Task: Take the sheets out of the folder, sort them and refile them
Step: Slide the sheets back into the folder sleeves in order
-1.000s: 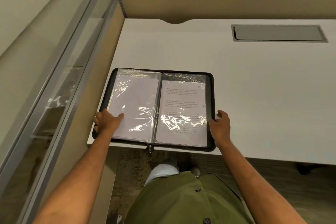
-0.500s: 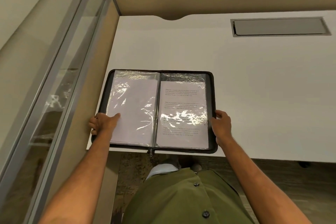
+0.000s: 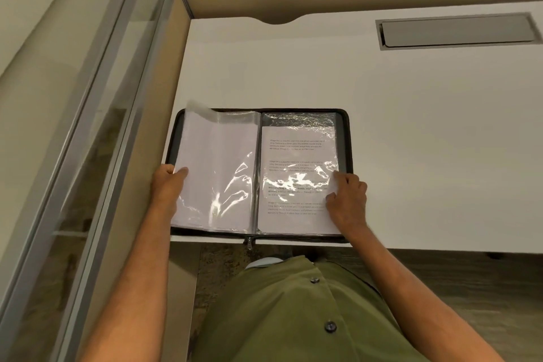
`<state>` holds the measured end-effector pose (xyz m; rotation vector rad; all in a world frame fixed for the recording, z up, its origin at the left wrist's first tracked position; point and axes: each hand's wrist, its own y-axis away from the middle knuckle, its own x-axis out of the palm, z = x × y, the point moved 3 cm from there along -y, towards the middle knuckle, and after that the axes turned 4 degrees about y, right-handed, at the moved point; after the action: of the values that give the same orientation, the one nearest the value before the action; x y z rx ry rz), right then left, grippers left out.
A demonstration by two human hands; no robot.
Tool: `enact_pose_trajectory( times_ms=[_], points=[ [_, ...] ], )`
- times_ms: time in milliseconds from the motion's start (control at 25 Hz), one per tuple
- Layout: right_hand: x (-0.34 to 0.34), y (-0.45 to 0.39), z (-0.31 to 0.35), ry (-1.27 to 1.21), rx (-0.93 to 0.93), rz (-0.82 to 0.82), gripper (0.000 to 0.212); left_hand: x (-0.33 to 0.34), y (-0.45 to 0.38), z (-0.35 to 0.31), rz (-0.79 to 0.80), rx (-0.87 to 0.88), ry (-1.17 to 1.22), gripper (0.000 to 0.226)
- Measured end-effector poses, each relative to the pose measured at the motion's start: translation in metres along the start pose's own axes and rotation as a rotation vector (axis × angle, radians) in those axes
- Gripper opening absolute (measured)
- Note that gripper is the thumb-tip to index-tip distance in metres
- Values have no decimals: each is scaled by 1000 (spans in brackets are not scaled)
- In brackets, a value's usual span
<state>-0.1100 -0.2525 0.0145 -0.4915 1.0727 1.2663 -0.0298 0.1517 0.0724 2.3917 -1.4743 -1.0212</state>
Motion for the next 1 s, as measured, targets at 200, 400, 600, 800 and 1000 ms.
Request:
enact_pose_trajectory(
  times_ms=[200, 400, 600, 800, 1000],
  points=[
    [-7, -5, 6, -181, 28, 127, 48, 12, 49, -54, 422, -18, 223, 12],
    [2, -19, -10, -273, 64, 120, 33, 96, 108, -69, 760, -67, 171, 20],
    [-15, -9, -5, -573, 121, 119, 44, 186, 135, -38, 725, 111, -159, 20],
    [-13, -4, -1, -485, 73, 81, 36, 219, 150, -10, 793, 473, -782, 51],
    [-1, -3, -9, -304, -23, 70, 60, 185, 120, -4, 944, 401, -502, 43]
  ],
)
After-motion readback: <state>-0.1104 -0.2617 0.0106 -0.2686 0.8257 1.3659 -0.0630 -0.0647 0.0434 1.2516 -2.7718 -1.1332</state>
